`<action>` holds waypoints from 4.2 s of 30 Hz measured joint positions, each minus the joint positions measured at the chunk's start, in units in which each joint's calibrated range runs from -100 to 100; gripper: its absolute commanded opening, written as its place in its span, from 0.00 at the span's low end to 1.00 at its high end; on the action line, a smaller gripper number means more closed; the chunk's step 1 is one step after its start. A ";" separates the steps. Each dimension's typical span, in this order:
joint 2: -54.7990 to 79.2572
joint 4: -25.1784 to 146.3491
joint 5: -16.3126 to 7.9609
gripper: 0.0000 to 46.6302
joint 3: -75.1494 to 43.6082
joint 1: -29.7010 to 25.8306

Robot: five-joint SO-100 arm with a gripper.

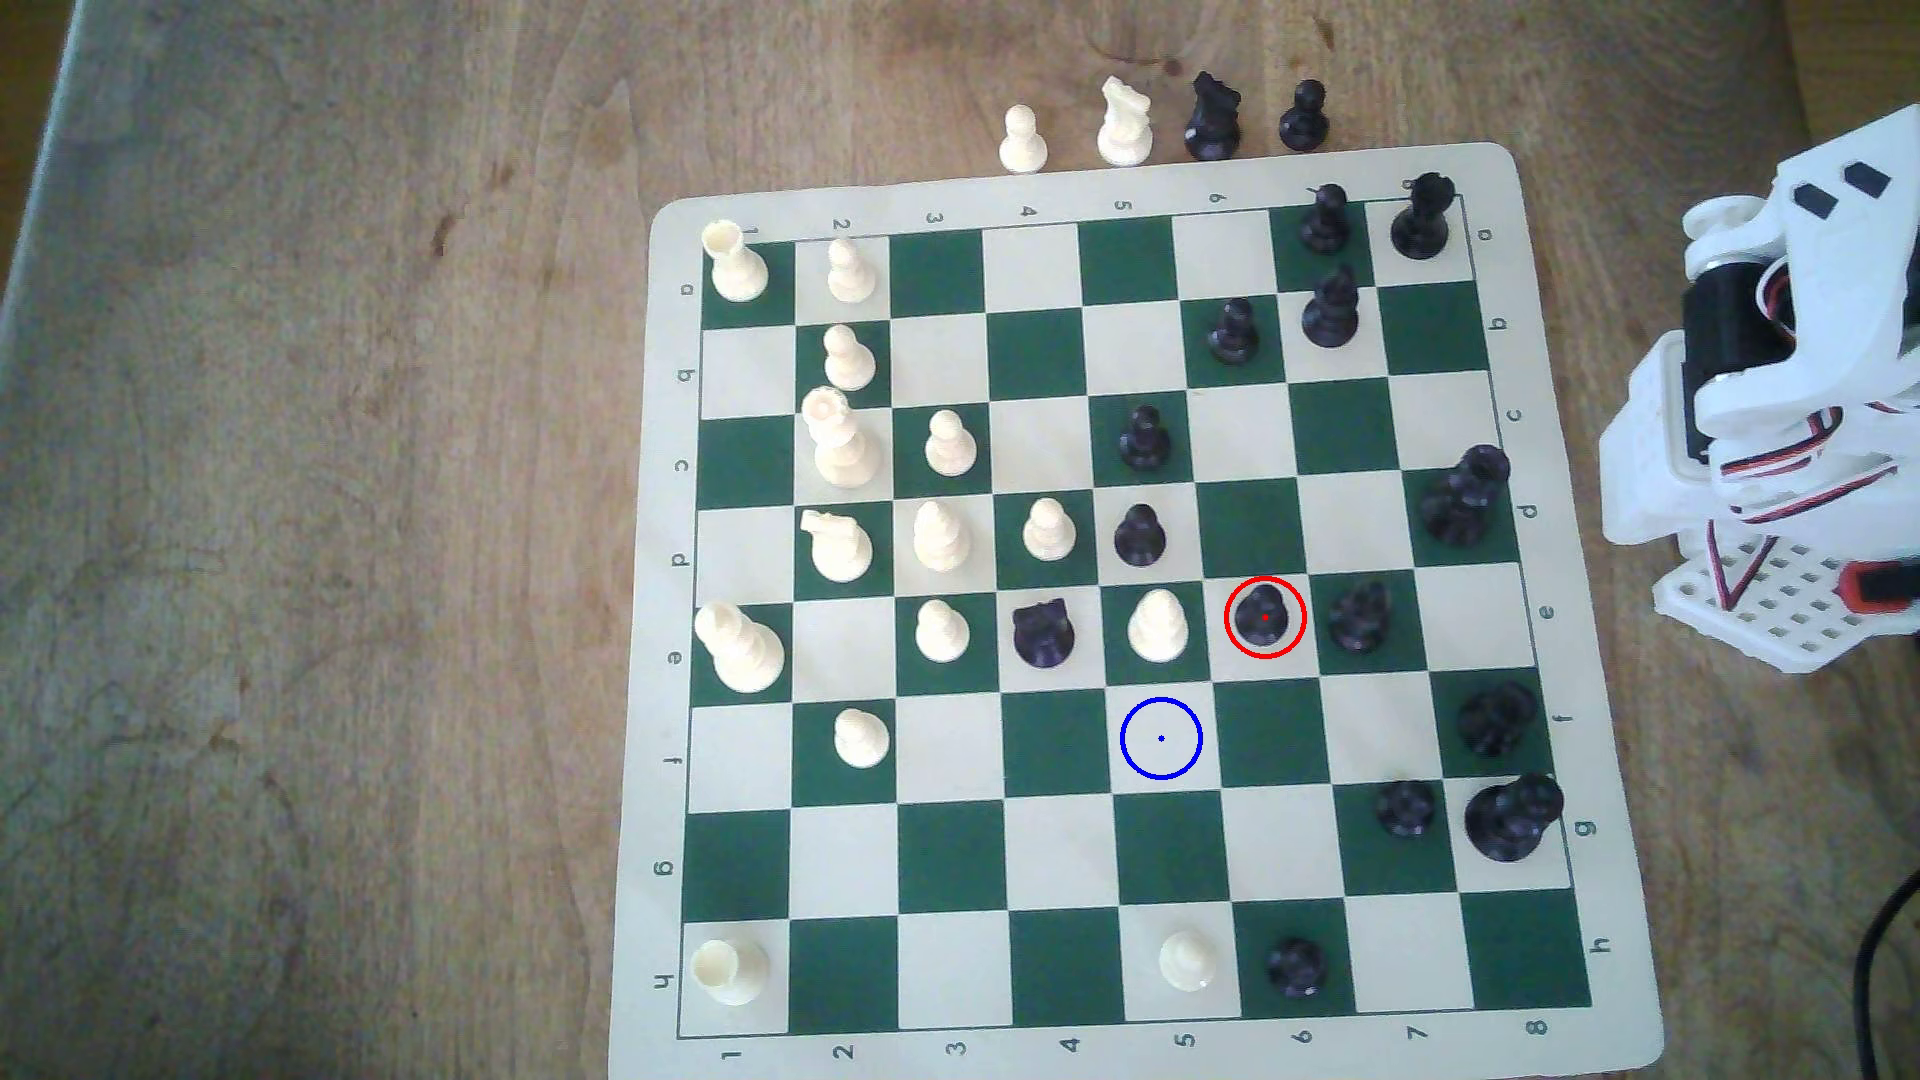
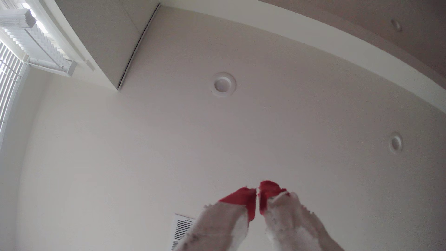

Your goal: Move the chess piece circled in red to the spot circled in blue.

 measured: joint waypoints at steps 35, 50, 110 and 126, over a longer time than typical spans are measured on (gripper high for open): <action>2.76 127.89 -1.22 0.01 -28.02 3.47; 24.88 170.12 -13.19 0.08 -46.18 -6.71; 74.07 163.11 -12.36 0.38 -54.68 -12.46; 77.92 159.28 -12.06 0.35 -53.86 -12.46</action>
